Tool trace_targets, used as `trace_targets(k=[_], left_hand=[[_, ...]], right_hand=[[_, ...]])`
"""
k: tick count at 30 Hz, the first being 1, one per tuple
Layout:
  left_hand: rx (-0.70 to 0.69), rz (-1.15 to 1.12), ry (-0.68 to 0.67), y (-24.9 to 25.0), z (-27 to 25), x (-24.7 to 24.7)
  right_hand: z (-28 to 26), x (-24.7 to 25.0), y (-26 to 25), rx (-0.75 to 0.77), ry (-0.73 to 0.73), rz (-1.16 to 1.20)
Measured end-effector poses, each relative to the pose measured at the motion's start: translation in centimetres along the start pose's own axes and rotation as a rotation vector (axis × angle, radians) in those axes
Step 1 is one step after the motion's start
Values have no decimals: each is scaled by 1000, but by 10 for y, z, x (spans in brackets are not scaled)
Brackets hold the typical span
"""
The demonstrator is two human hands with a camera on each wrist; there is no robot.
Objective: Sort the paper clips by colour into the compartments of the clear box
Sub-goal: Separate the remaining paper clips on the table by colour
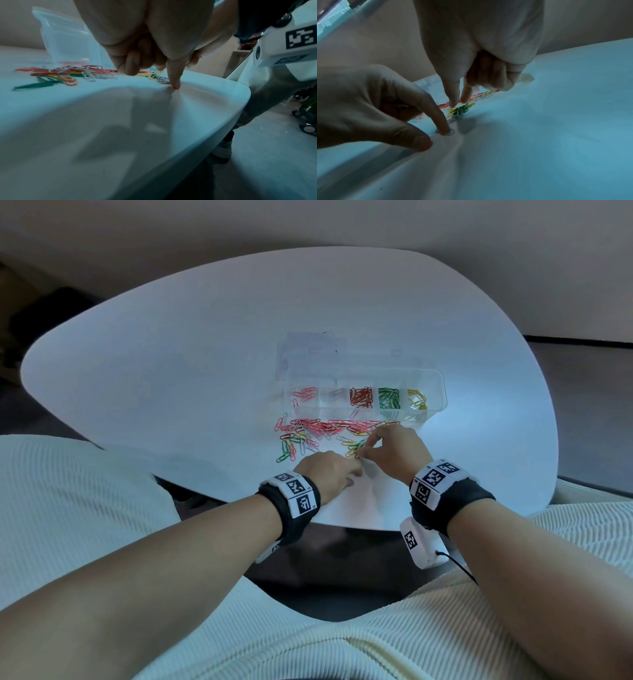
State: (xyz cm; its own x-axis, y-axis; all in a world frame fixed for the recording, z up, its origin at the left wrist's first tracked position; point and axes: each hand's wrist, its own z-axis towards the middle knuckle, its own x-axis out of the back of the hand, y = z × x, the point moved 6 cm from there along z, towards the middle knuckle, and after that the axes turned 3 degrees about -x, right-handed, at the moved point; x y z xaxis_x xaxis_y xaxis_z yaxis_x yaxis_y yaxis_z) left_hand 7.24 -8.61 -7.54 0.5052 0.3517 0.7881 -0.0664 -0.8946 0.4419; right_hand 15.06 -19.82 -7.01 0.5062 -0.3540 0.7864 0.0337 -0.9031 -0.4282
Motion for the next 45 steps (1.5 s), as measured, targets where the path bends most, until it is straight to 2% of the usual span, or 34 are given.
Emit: trace_targets(k=[9,12,14,18,20,22,24,26,30,36,42,45], left_hand=[[24,193,-2,1,-3,5],[49,209,-39,0,-5,5],[87,162,-19,-3,-9,9],[144,-227,122,-14,-13,31],[179,-453,166,-19,-13,45],[233,-744,133,-21,-16,51],[282,-1156,165,-23,-19,55],[299,-1354,205,-25,-20,61],[269,-1450,308,-22,-17,78],[213,-1560,369,-23,-8,94],[220,-1801,411,-40,-3,108],[284,-1824,429,-52,1,105]], right_hand=[[-6,-1,-4,-23,-20,-171],[-7,0,-2,-43,-44,-161],[-5,2,0,-57,-63,-74],[-4,11,2,-159,-135,486],[-8,12,1,-229,-219,732],[-13,8,-2,-257,-340,895],[-16,6,-8,-257,-437,1021],[-19,9,-18,-244,-489,1139],[-21,20,-39,-212,-507,1305],[-7,18,-59,-208,-452,1363],[5,17,-73,-245,-286,1379],[8,23,-77,-267,-224,1419]])
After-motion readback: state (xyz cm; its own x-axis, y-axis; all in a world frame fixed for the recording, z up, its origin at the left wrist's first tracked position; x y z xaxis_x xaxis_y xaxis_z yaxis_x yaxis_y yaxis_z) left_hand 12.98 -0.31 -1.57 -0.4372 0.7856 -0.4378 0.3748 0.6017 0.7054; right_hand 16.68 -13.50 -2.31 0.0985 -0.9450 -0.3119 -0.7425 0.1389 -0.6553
